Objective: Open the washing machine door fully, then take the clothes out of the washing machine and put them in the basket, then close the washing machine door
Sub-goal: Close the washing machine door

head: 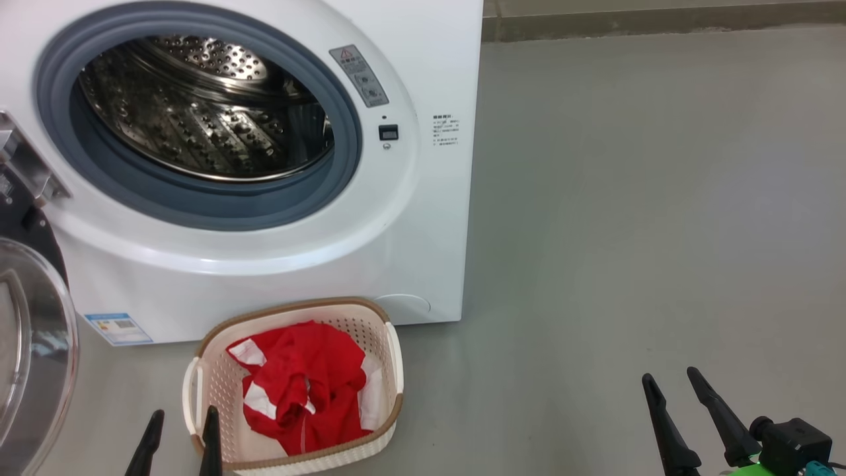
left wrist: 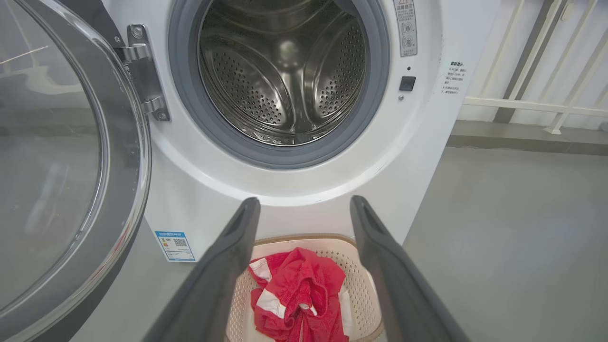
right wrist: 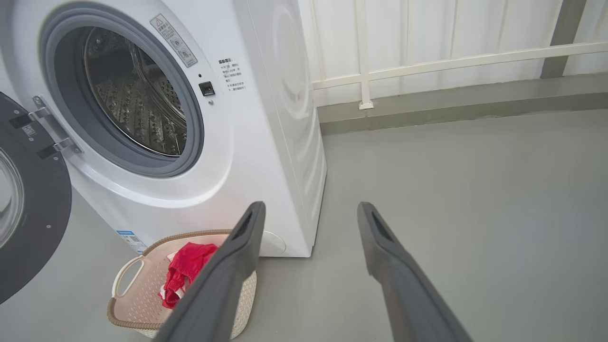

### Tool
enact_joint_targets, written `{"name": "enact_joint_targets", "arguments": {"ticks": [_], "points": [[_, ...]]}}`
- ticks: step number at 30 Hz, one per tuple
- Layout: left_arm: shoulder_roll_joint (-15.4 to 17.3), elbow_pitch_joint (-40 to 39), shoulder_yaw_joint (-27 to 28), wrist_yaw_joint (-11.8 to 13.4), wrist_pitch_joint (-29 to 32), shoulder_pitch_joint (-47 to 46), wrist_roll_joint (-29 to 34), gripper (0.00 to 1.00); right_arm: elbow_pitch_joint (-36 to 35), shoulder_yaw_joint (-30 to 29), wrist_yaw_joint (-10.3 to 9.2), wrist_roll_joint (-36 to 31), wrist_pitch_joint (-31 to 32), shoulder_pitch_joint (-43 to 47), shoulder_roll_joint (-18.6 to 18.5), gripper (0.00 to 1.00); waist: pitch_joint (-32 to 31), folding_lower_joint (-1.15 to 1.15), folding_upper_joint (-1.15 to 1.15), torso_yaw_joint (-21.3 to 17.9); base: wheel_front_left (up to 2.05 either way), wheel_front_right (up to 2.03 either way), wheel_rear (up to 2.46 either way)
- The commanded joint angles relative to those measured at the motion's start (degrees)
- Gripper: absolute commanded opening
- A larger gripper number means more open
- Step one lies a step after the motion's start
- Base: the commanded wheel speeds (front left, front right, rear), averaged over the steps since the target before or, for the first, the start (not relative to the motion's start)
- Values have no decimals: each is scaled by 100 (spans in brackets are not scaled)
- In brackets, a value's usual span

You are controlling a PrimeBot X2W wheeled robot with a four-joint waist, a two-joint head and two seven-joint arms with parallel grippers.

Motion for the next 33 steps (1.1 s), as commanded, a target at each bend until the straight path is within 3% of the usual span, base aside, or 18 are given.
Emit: {"name": "enact_joint_targets", "arguments": {"ticks": [1, 13, 33], "points": [[66, -166, 159, 17, -29, -143, -71, 100, -145, 98, 43, -8, -37, -135, -89, 100, 1, 0, 0, 0, -92, 92, 0], [66, -166, 184, 26, -29, -145, -173, 100, -145, 92, 43, 0, -37, -137, -81, 100, 7, 0, 0, 15, -84, 84, 0], [66, -236, 91, 26, -29, -185, -240, 100, -154, 98, 43, -13, -37, -114, -90, 100, 2, 0, 0, 115, -2, 2, 0]]}}
